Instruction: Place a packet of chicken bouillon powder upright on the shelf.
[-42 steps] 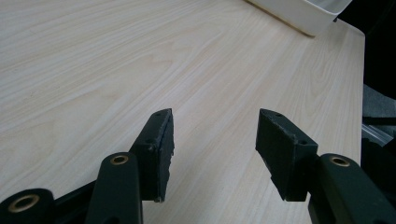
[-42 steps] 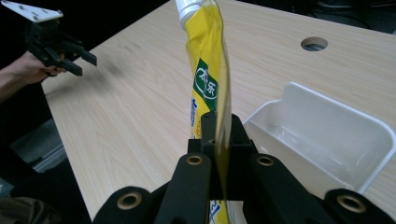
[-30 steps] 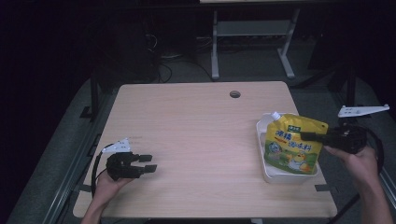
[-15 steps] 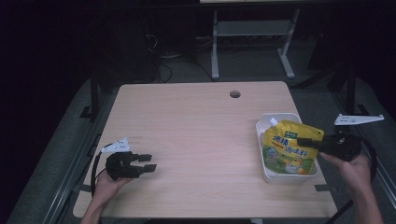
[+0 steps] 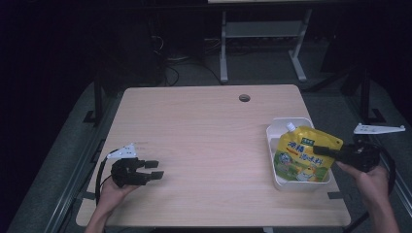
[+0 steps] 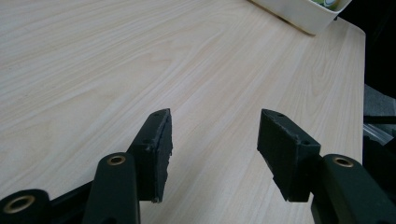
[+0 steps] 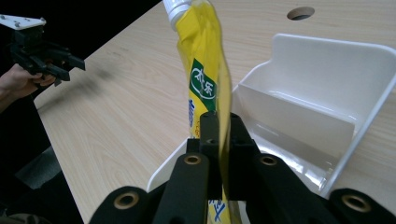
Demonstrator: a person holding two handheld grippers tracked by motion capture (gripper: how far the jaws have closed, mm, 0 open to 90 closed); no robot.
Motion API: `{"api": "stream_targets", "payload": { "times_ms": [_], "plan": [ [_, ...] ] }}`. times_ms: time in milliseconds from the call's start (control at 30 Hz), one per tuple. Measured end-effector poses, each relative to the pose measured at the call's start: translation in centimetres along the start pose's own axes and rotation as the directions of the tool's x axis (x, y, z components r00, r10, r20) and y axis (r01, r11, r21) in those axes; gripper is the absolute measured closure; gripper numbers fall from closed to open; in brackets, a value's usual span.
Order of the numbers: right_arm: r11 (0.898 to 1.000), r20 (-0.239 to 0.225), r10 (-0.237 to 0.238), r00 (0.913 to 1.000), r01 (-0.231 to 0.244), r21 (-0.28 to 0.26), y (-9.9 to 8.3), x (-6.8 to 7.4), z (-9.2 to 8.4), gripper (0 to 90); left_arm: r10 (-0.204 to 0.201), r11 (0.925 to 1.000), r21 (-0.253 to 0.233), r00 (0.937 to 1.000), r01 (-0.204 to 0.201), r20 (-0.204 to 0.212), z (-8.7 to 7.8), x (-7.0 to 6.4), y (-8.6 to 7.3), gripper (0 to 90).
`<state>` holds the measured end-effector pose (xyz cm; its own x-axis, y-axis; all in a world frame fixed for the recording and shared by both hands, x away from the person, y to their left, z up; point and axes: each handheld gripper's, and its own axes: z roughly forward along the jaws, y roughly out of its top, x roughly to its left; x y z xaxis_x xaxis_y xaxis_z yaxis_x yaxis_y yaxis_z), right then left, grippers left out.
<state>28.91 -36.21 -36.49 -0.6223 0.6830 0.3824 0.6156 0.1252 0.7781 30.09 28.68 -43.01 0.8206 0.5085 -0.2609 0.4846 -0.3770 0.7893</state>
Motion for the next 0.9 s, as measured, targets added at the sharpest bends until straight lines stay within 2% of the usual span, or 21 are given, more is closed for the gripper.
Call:
{"api": "stream_targets", "payload": {
  "times_ms": [133, 267, 433, 700, 900],
  "plan": [
    [1.000, 0.027, 0.006, 0.9996, -0.006, -0.003, 0.5, 0.0, -0.1, 73.7, -0.001, 1.0000, 0.003, 1.0000, 0.001, -0.001, 0.1, 0.0, 0.0, 43.2],
    [1.000, 0.052, -0.005, 0.9987, 0.006, -0.024, 1.5, 0.4, -0.6, 68.5, 0.000, 1.0000, 0.004, 1.0000, 0.000, -0.002, 0.0, 0.0, 0.0, 42.8],
    [0.999, 0.070, -0.027, 0.9972, 0.029, -0.036, 2.7, 1.0, -1.0, 67.9, -0.002, 1.0000, 0.002, 1.0000, 0.002, -0.003, -0.1, 0.0, 0.0, 42.4],
    [0.998, 0.093, -0.057, 0.9940, 0.059, -0.018, 4.2, 1.8, -1.3, 65.1, -0.007, 1.0000, 0.001, 1.0000, 0.007, -0.005, -0.1, 0.0, 0.0, 41.8],
    [0.996, 0.108, -0.083, 0.9907, 0.087, -0.028, 5.4, 2.6, -1.7, 63.0, -0.012, 0.9999, -0.008, 0.9999, 0.011, -0.004, -0.2, 0.1, 0.0, 41.6]
  ]
}}
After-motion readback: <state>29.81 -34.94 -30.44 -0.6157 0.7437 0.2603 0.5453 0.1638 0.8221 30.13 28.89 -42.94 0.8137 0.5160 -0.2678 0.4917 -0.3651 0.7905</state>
